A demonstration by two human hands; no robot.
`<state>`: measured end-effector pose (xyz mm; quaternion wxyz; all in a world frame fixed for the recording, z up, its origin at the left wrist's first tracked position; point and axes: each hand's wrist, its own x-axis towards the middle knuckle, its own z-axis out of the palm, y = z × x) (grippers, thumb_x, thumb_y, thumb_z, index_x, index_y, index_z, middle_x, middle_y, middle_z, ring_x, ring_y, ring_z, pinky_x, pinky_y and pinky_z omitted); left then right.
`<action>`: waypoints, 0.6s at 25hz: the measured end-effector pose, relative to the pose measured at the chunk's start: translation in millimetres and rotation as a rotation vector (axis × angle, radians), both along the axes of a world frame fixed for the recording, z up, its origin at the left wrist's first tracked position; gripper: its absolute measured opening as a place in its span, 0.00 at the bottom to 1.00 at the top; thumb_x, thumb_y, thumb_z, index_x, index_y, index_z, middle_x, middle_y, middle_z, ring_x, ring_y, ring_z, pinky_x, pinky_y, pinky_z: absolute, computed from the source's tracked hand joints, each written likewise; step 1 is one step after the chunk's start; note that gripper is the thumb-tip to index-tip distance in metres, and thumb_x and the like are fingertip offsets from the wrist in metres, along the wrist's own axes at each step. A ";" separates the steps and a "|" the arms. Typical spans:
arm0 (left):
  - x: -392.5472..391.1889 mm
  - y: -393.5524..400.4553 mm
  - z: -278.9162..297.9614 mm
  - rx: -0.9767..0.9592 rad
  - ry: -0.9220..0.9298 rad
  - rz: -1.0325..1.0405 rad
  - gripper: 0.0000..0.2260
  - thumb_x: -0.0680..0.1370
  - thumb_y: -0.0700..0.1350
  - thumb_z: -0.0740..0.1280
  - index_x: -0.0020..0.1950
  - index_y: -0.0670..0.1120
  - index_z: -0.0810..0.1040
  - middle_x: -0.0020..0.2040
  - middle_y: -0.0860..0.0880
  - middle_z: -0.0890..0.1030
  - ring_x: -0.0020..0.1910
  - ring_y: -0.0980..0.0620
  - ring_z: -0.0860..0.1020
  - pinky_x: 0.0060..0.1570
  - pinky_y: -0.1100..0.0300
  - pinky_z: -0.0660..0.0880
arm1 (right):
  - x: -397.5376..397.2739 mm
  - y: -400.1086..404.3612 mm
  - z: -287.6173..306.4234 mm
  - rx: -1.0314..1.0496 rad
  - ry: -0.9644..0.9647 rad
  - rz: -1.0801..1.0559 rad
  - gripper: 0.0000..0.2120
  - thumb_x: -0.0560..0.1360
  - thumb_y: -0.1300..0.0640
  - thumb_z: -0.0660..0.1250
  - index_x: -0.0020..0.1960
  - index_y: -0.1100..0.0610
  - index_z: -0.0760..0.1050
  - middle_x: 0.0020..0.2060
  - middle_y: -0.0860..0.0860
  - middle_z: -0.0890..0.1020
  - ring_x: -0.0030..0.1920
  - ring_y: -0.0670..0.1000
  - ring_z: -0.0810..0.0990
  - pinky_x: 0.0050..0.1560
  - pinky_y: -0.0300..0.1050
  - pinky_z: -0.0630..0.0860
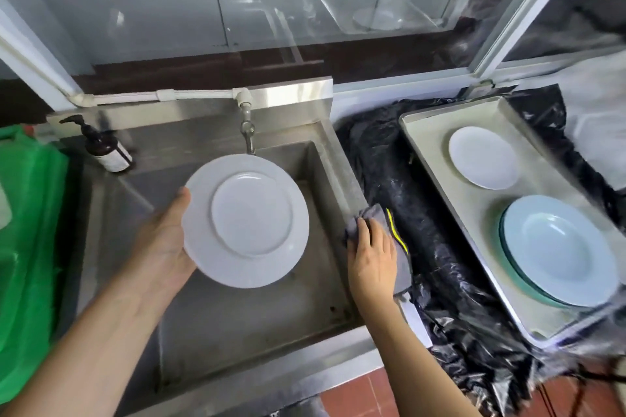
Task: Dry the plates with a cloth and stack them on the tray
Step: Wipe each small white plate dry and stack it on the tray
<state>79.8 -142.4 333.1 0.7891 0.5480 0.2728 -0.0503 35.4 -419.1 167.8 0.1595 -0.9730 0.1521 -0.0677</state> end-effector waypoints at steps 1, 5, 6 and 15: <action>0.5 -6.2 -0.8 0.017 0.021 0.015 0.20 0.84 0.50 0.62 0.74 0.41 0.71 0.69 0.42 0.77 0.68 0.43 0.77 0.70 0.41 0.71 | -7.9 -3.5 -14.3 -0.012 0.220 -0.025 0.28 0.82 0.54 0.64 0.80 0.55 0.64 0.77 0.59 0.66 0.76 0.60 0.67 0.75 0.58 0.64; -4.9 -23.9 -7.3 0.092 0.069 0.044 0.19 0.83 0.49 0.64 0.71 0.41 0.74 0.66 0.42 0.80 0.65 0.42 0.79 0.65 0.45 0.75 | -36.3 -15.0 -54.9 -0.071 0.610 0.004 0.35 0.82 0.51 0.56 0.84 0.49 0.42 0.83 0.54 0.46 0.83 0.53 0.47 0.81 0.57 0.48; -6.0 -28.2 -9.3 0.092 0.063 0.037 0.18 0.83 0.48 0.64 0.70 0.41 0.75 0.65 0.42 0.80 0.65 0.42 0.79 0.63 0.46 0.75 | -35.3 -16.4 -54.3 -0.069 0.598 0.006 0.36 0.82 0.51 0.57 0.84 0.49 0.42 0.83 0.54 0.47 0.83 0.53 0.47 0.81 0.56 0.47; -14.8 -53.4 -20.0 0.852 -0.413 -0.326 0.14 0.84 0.51 0.59 0.40 0.50 0.76 0.32 0.57 0.76 0.33 0.60 0.72 0.36 0.67 0.68 | 11.9 27.4 57.2 0.815 0.102 -0.130 0.08 0.81 0.50 0.63 0.56 0.48 0.80 0.43 0.45 0.85 0.48 0.51 0.84 0.42 0.41 0.75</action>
